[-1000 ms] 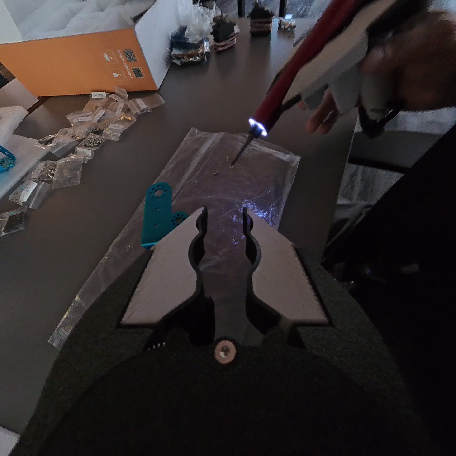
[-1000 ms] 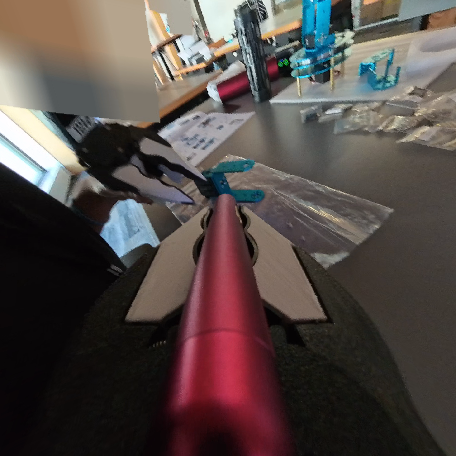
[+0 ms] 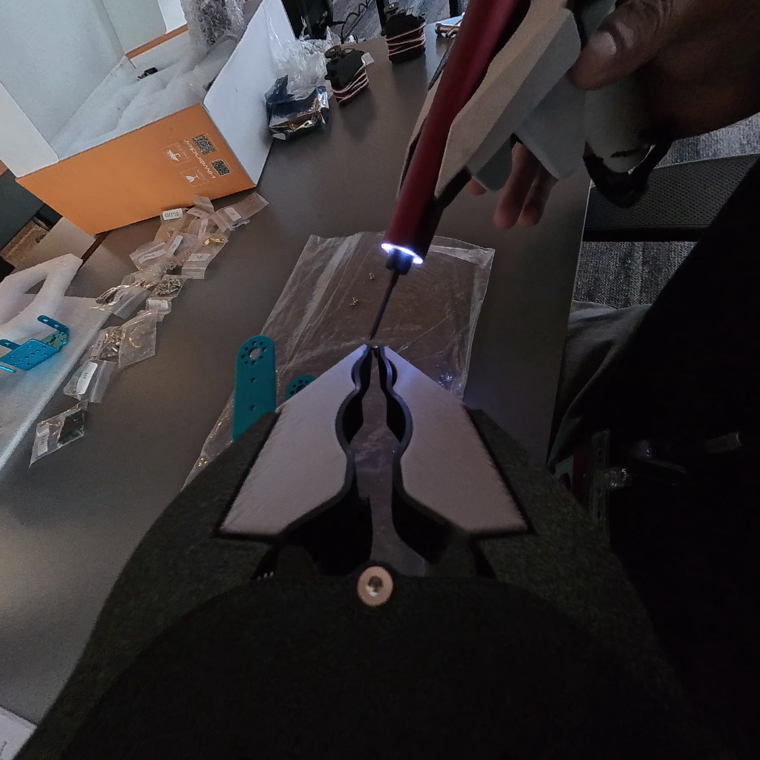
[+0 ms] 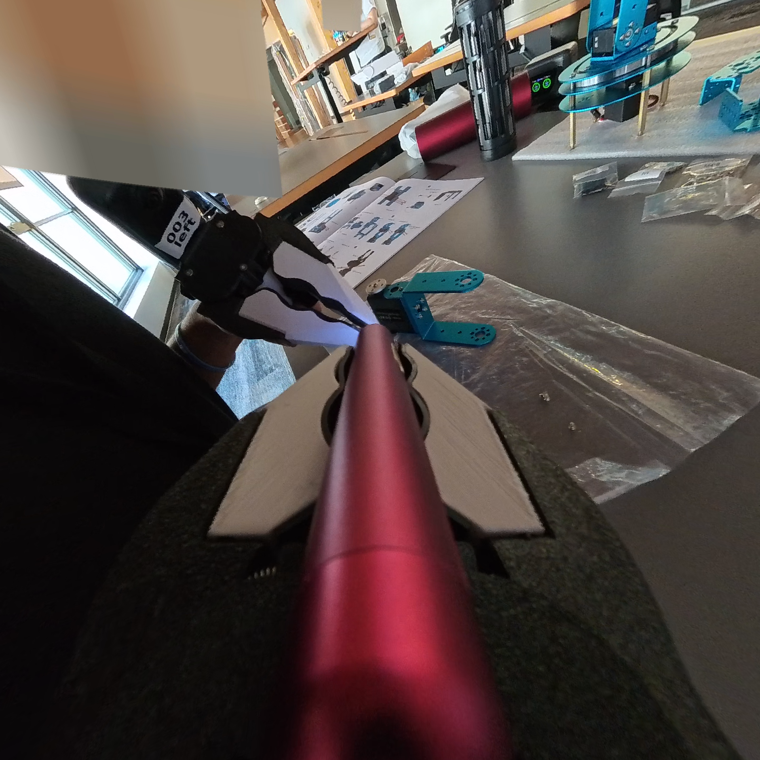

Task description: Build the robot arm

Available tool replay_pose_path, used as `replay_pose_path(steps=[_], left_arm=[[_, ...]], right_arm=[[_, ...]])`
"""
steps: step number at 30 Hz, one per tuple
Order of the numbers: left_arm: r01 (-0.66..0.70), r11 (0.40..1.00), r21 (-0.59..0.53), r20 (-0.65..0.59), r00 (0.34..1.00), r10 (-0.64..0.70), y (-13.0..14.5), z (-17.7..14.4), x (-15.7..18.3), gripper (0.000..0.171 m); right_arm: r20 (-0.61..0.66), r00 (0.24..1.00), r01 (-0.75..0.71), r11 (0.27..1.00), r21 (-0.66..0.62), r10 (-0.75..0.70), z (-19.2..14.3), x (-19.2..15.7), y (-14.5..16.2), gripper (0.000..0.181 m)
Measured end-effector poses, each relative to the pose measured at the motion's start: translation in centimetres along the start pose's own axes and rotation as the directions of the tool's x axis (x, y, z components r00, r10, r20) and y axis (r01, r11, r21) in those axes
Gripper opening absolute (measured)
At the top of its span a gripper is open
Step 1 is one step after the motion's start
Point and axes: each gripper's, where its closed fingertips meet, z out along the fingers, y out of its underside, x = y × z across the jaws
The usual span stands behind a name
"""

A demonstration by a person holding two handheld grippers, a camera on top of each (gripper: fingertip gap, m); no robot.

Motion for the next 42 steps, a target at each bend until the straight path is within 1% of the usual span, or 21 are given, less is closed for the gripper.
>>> replay_pose_path(steps=[7, 26, 29, 31, 34, 36, 39, 42], left_arm=[[-0.011, 1.0, 0.011, -0.005, 1.0, 0.011, -0.3, -0.2, 0.2, 0.001], [-0.063, 0.998, -0.016, -0.036, 0.997, 0.062, 0.2, 0.0, 0.8, 0.001], [-0.147, 0.989, -0.029, -0.069, 0.987, 0.145, 0.6, -0.2, 1.3, 0.001], [-0.187, 0.982, -0.037, -0.108, 0.977, 0.182, 0.8, -0.3, 1.6, 0.001], [-0.208, 0.977, -0.047, -0.184, 0.963, 0.196, 1.1, -0.6, 2.0, 0.001], [-0.225, 0.972, -0.059, -0.216, 0.954, 0.208, 1.2, -0.7, 2.1, 0.001], [-0.243, 0.967, -0.078, -0.228, 0.948, 0.221, 1.4, -0.8, 1.9, 0.001], [-0.221, 0.973, -0.069, -0.2, 0.958, 0.203, 1.1, -0.9, 1.4, 0.002]], right_arm=[[0.007, 1.0, 0.008, 1.0, -0.02, -0.008, 0.0, 0.0, 0.2, 0.023], [0.021, 1.0, 0.02, 0.998, -0.059, -0.019, 0.0, -0.3, 0.8, 0.023], [0.047, 0.998, 0.043, 0.995, -0.09, -0.038, 0.1, -0.6, 1.2, 0.023], [0.071, 0.995, 0.083, 0.991, -0.103, -0.076, 0.3, -0.8, 1.4, 0.023], [0.106, 0.983, 0.165, 0.978, -0.125, -0.152, 0.5, -1.2, 1.6, 0.022], [0.124, 0.977, 0.191, 0.973, -0.131, -0.175, 0.7, -1.2, 1.6, 0.023], [0.139, 0.976, 0.183, 0.975, -0.127, -0.166, 1.0, -1.1, 1.5, 0.022], [0.149, 0.972, 0.203, 0.971, -0.129, -0.183, 1.5, -1.1, 0.9, 0.023]])
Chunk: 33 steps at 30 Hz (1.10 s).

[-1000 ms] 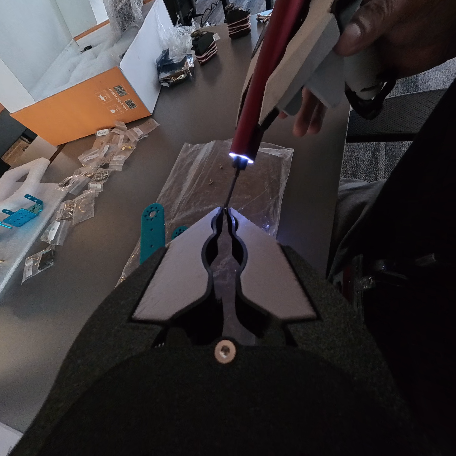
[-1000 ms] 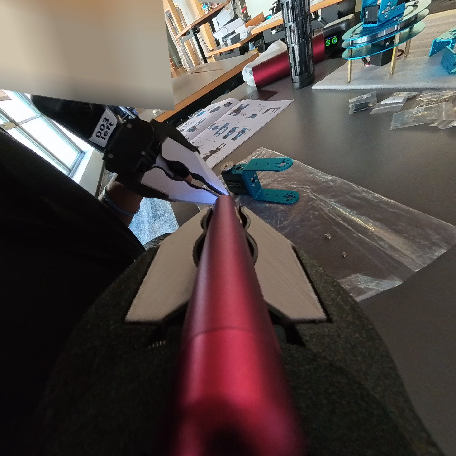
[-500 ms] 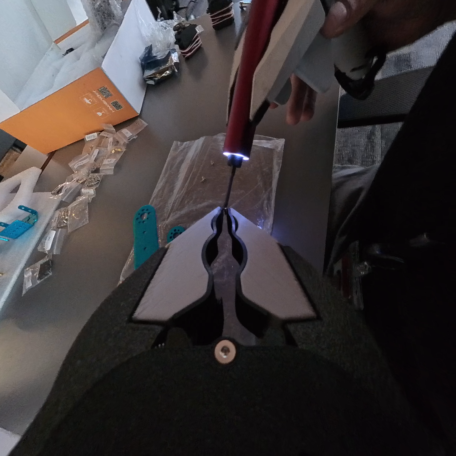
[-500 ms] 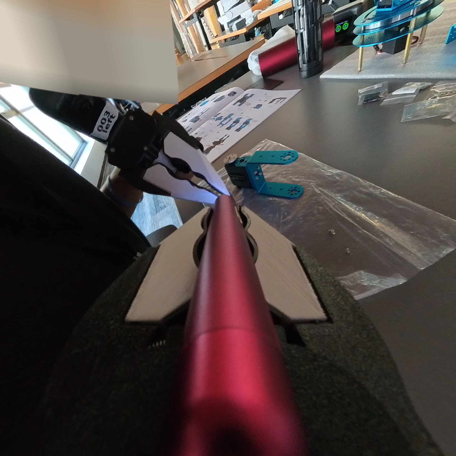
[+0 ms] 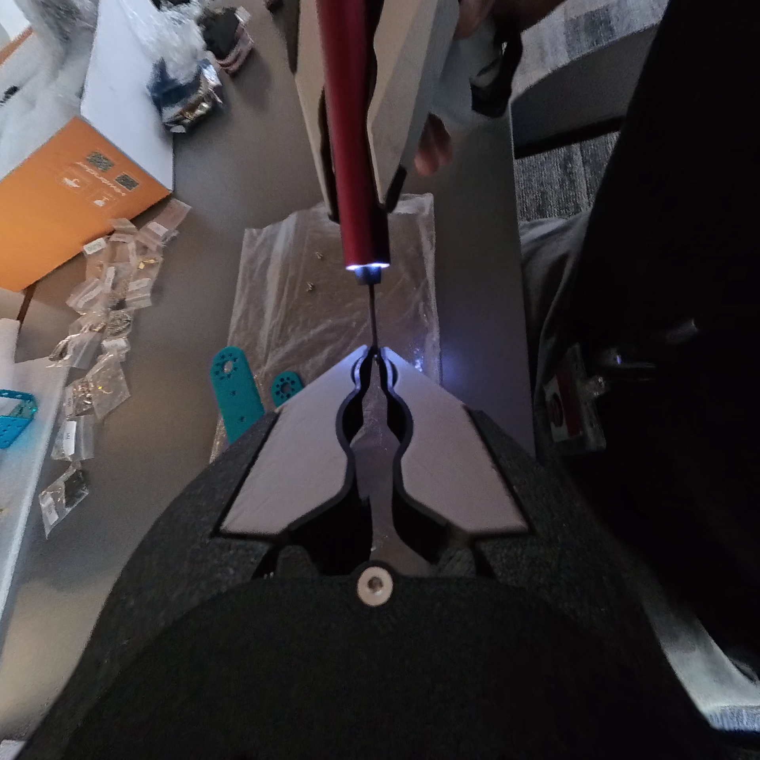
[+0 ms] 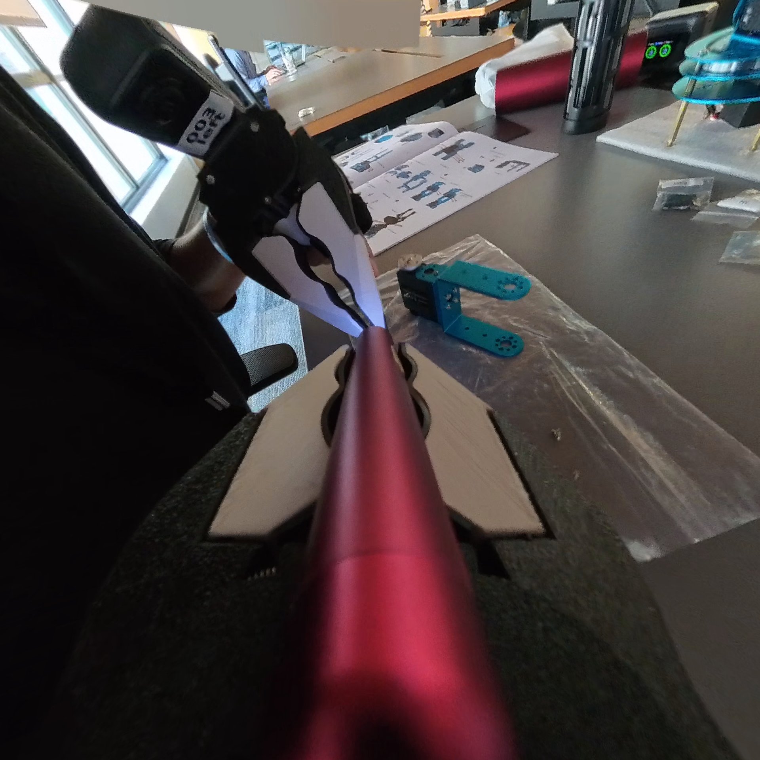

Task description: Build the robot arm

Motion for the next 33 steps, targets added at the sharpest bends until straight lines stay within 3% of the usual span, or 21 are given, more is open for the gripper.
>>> replay_pose_path(steps=[2, 6, 11, 13, 17, 20, 33], left_arm=[[0.042, 0.998, 0.048, 0.016, 0.999, -0.043, -0.7, -0.5, -0.3, 0.003], [0.148, 0.983, 0.112, 0.126, 0.979, -0.162, -0.3, -2.5, -2.4, 0.03], [0.351, 0.902, 0.251, 0.197, 0.894, -0.403, 2.2, -6.2, -5.0, 0.033], [0.41, 0.877, 0.251, 0.201, 0.864, -0.461, 3.9, -6.4, -5.3, 0.033], [0.424, 0.891, 0.165, 0.24, 0.859, -0.453, 6.3, -4.9, -5.1, 0.033], [0.43, 0.891, 0.146, 0.223, 0.863, -0.453, 6.4, -3.8, -4.9, 0.032], [0.412, 0.904, 0.116, 0.206, 0.88, -0.428, 6.9, -3.0, -4.6, 0.021]], right_arm=[[0.04, 0.999, 0.03, 0.999, -0.013, -0.029, 0.3, -0.3, -0.9, 0.022], [0.098, 0.989, 0.116, 0.993, -0.026, -0.113, 1.0, -0.4, -4.4, 0.023], [0.112, 0.95, 0.308, 0.935, -0.174, -0.292, 3.7, 1.3, -7.6, 0.023], [0.146, 0.932, 0.36, 0.897, -0.257, -0.332, 5.1, 1.8, -7.9, 0.022], [0.21, 0.919, 0.391, 0.828, -0.402, -0.333, 7.2, 2.8, -6.8, 0.022], [0.247, 0.908, 0.417, 0.777, -0.471, -0.338, 7.9, 2.9, -6.1, 0.023], [0.273, 0.9, 0.435, 0.708, -0.557, -0.339, 8.6, 3.5, -5.8, 0.023]])
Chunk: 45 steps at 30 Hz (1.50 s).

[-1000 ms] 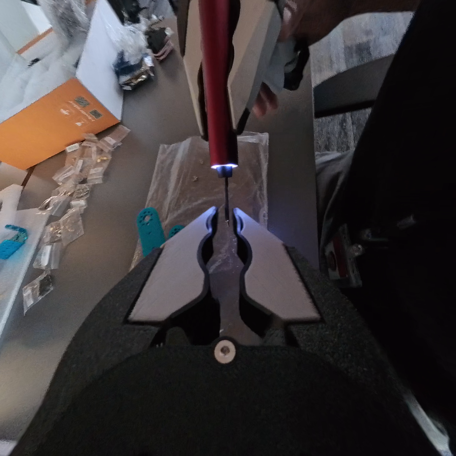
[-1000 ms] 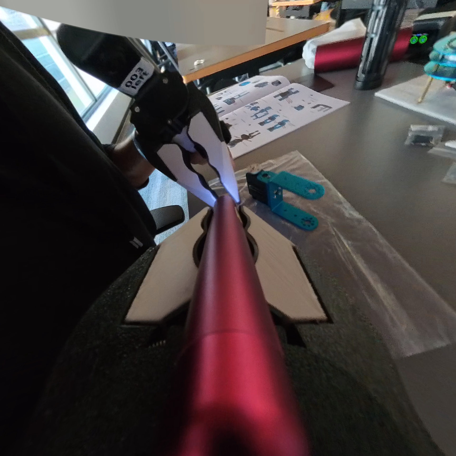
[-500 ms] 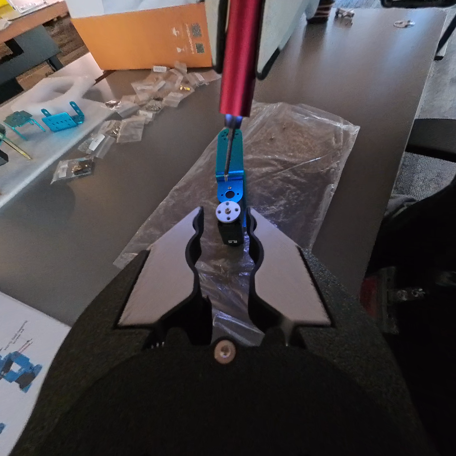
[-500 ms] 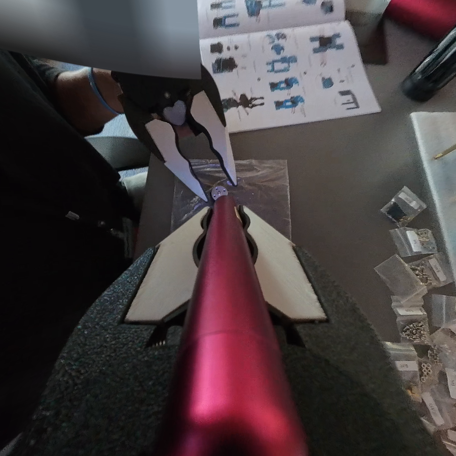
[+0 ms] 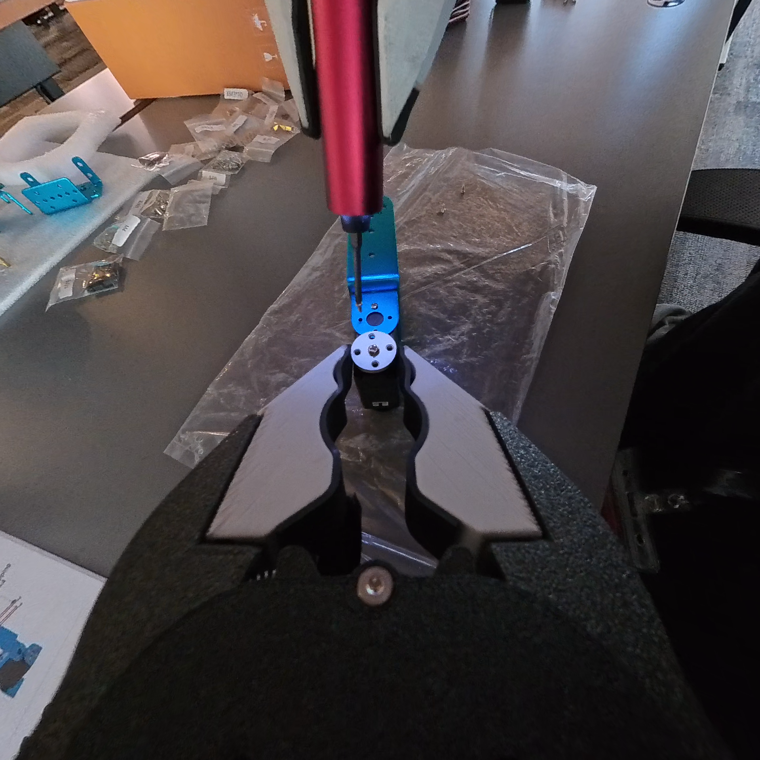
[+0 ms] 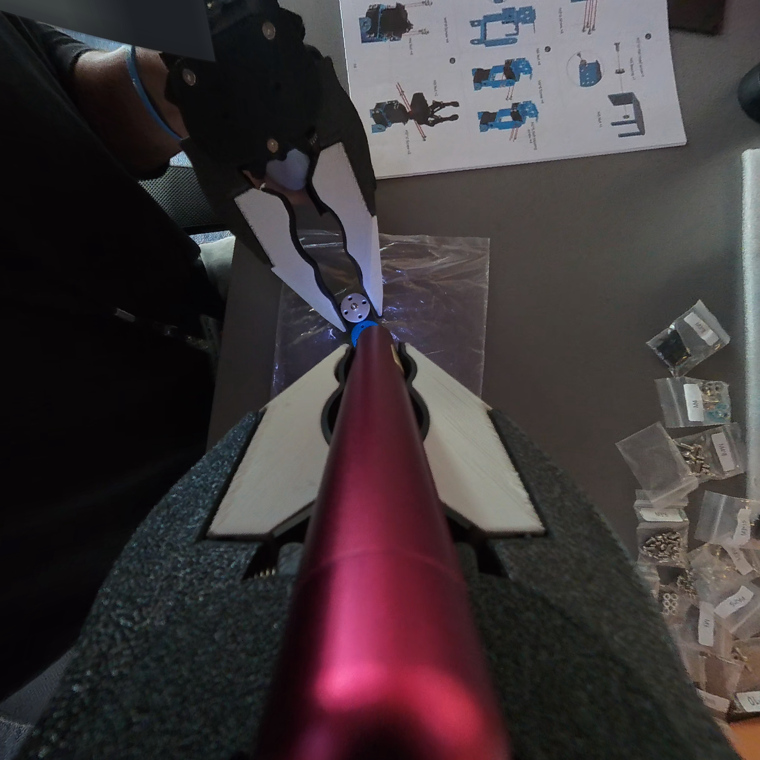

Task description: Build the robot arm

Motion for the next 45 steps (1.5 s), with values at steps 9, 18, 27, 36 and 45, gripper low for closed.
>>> replay_pose_path(steps=[9, 18, 27, 36, 45], left_arm=[[0.019, 1.0, -0.004, 0.001, 1.0, -0.019, 0.1, 0.1, -0.2, 0.021], [0.011, 1.0, -0.007, 0.006, 1.0, -0.011, 0.1, 0.1, -0.2, 0.022], [0.002, 1.0, -0.01, 0.015, 1.0, -0.002, 0.1, 0.1, -0.2, 0.022], [0.019, 1.0, -0.01, 0.003, 1.0, -0.019, 0.1, 0.2, -0.3, 0.022], [0.05, 0.999, -0.01, -0.026, 0.998, -0.05, 0.2, 0.2, -0.3, 0.021]], right_arm=[[-0.002, 1.0, 0.028, 0.999, -0.034, -0.028, 0.4, 0.1, -0.1, 0.023], [-0.012, 0.999, 0.045, 0.997, -0.056, -0.046, 0.5, 0.1, -0.1, 0.022], [-0.01, 0.998, 0.063, 0.995, -0.075, -0.064, 0.7, -0.1, -0.2, 0.023], [0.058, 0.99, 0.136, 0.976, -0.172, -0.128, 1.1, 0.0, -0.8, 0.023], [0.148, 0.971, 0.222, 0.943, -0.249, -0.189, 1.4, 0.2, -1.2, 0.023]])
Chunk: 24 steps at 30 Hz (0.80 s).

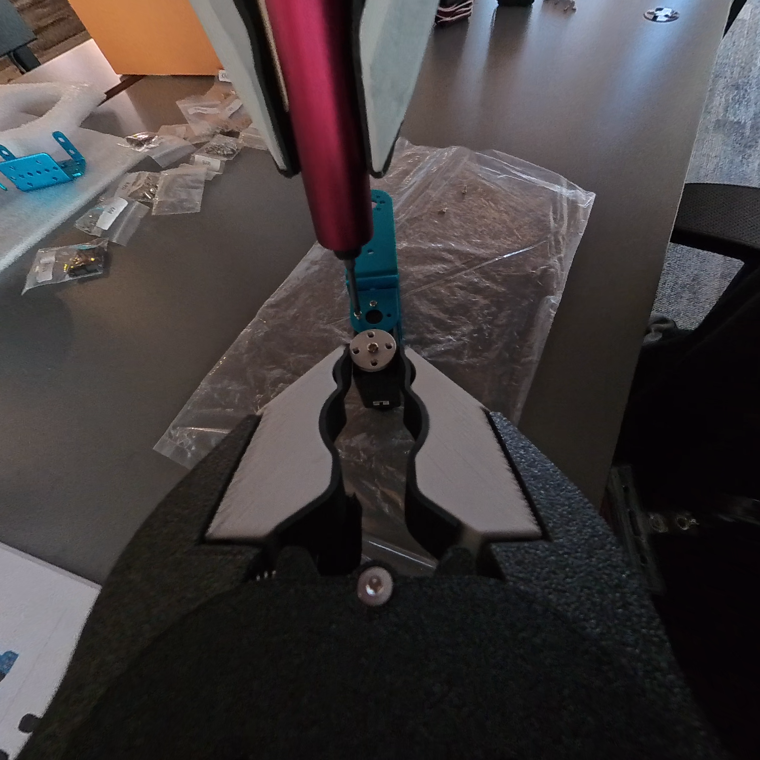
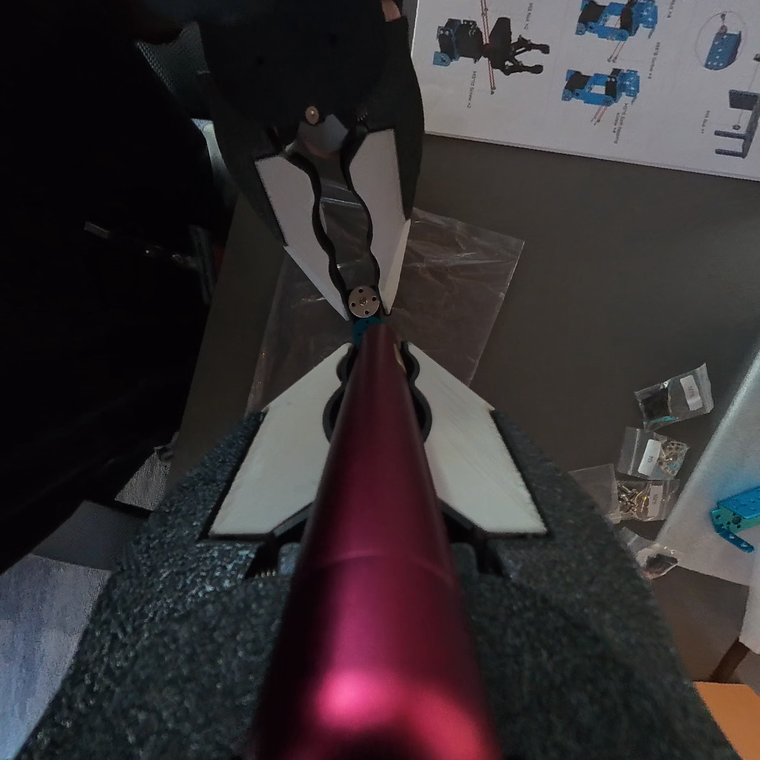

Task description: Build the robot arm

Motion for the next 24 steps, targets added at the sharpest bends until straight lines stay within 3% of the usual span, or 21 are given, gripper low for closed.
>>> replay_pose_path(steps=[24], left_arm=[[-0.001, 1.0, 0.0, -0.009, 1.0, 0.001, 0.02, 0.04, 0.0, 0.021]], right_arm=[[0.035, 0.995, 0.099, 0.995, -0.025, -0.098, -0.04, -0.08, 0.18, 0.022]])
